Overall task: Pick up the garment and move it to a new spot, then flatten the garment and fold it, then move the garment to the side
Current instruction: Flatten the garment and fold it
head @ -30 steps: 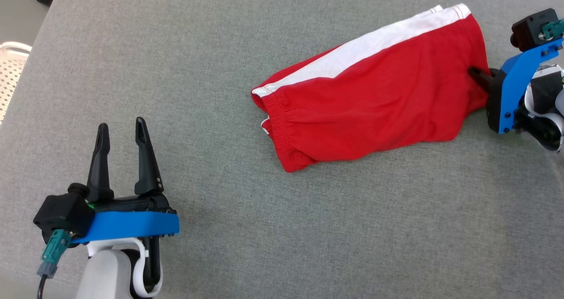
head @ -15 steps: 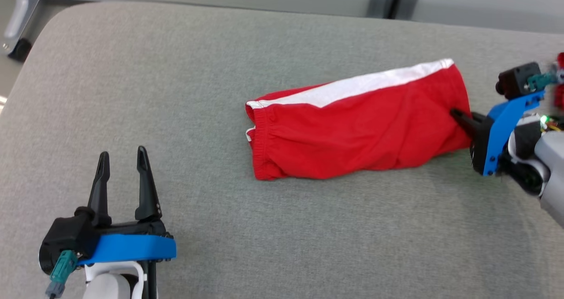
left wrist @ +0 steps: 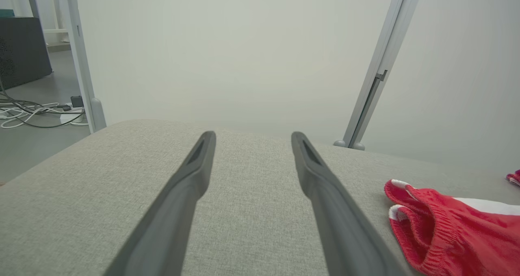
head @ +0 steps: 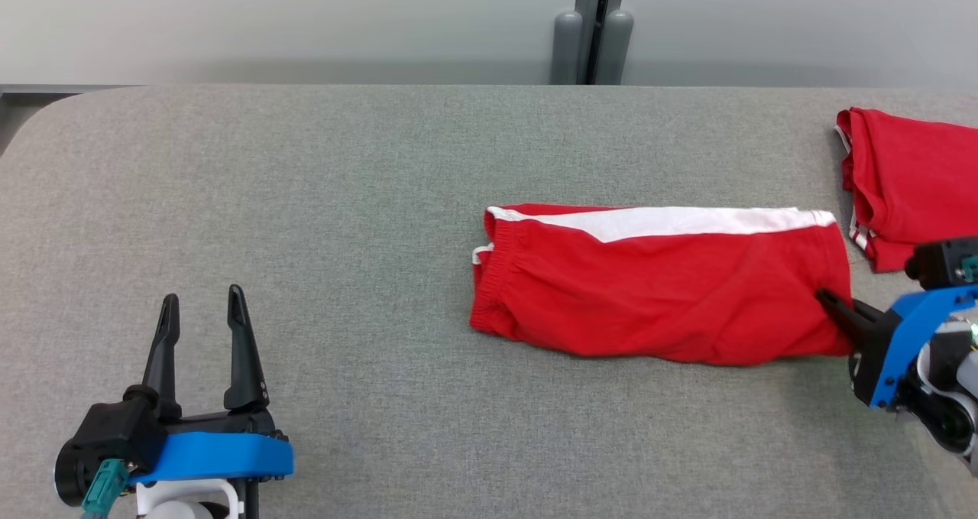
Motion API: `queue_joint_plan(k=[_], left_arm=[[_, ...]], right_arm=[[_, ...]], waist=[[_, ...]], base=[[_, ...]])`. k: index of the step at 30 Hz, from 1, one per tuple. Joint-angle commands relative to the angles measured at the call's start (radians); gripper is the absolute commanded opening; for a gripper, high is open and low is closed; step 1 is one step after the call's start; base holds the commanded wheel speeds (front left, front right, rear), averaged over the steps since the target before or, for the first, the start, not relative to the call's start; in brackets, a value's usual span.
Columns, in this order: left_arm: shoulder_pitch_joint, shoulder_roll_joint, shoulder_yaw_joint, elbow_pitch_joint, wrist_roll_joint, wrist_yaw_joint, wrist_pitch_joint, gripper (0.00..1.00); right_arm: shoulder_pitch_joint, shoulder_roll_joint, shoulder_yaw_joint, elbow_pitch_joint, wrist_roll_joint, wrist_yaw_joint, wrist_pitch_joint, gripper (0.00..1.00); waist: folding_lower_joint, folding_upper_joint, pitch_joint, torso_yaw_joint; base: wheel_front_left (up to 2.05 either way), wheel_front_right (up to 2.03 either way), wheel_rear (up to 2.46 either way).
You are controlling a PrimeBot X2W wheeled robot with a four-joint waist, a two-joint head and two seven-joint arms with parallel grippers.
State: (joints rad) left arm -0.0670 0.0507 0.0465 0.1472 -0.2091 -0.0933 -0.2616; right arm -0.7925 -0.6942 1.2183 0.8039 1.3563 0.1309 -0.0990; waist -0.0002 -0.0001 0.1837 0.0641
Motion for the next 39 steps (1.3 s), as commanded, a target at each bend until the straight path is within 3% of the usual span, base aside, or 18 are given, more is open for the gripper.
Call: queue_joint_plan(k=[1,5,20,39], left_arm=[[0.002,0.000,-0.002,-0.004,0.007,-0.003,-0.005,1.00],[0.001,0.000,-0.002,-0.003,0.013,-0.005,-0.005,1.00],[0.021,-0.001,0.001,0.007,0.017,-0.014,-0.005,1.00],[-0.002,0.000,-0.049,0.012,-0.011,0.000,-0.005,1.00]], right_arm=[[0.024,-0.007,-0.004,0.001,0.006,0.000,-0.008,0.00],[0.047,-0.013,-0.014,0.014,0.007,0.000,-0.023,0.00],[0.019,0.064,-0.072,-0.025,-0.013,0.000,-0.127,0.00],[-0.079,0.246,-0.105,-0.045,-0.133,0.000,-0.122,0.00]], waist=[[0.0002,0.0001,0.000,-0.001],[0.0002,0.0001,0.004,-0.009],[0.0002,0.0001,-0.027,-0.018],[0.0002,0.0001,-0.022,0.042]], base=[[0.00,0.00,0.00],[0.00,0.00,0.00],[0.00,0.00,0.00],[0.00,0.00,0.00]])
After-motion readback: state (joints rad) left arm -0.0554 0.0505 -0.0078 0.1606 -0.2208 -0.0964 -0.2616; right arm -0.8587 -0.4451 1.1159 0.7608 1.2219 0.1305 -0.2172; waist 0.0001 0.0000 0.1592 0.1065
